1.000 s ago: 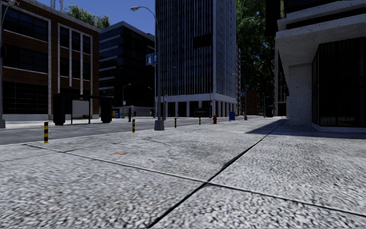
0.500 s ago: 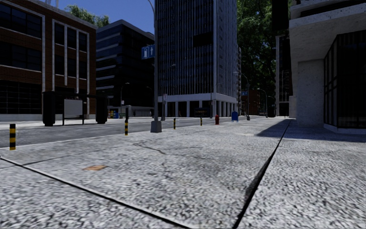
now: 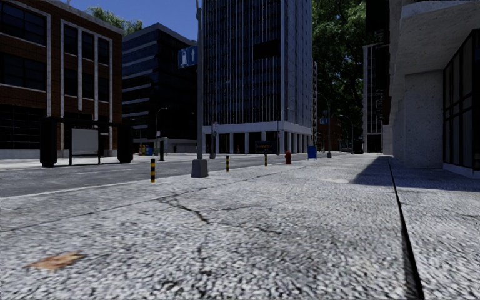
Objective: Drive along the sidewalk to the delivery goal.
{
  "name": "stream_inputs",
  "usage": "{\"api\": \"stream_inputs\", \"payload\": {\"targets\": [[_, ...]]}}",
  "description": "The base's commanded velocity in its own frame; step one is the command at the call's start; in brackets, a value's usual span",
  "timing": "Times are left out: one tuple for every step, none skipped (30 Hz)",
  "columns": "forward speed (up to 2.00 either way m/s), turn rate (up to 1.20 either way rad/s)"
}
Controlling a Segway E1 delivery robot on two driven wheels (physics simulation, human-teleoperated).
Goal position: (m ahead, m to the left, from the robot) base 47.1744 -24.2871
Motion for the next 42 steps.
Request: {"api": "stream_inputs", "payload": {"targets": [[2.0,0.0],[2.0,0.0],[2.0,0.0],[2.0,0.0],[2.0,0.0],[2.0,0.0],[2.0,0.0],[2.0,0.0],[2.0,0.0],[2.0,0.0],[2.0,0.0],[2.0,0.0],[2.0,0.0],[2.0,0.0],[2.0,0.0],[2.0,0.0],[2.0,0.0],[2.0,0.0],[2.0,0.0],[2.0,0.0],[2.0,0.0],[2.0,0.0],[2.0,0.0],[2.0,0.0],[2.0,0.0],[2.0,0.0],[2.0,0.0],[2.0,0.0],[2.0,0.0],[2.0,0.0],[2.0,0.0],[2.0,0.0],[2.0,0.0],[1.98,0.0],[1.98,0.0],[1.86,0.0],[1.81,0.0],[1.86,0.0],[1.86,0.0],[2.0,0.0],[2.0,-0.12],[2.0,-0.31]]}}
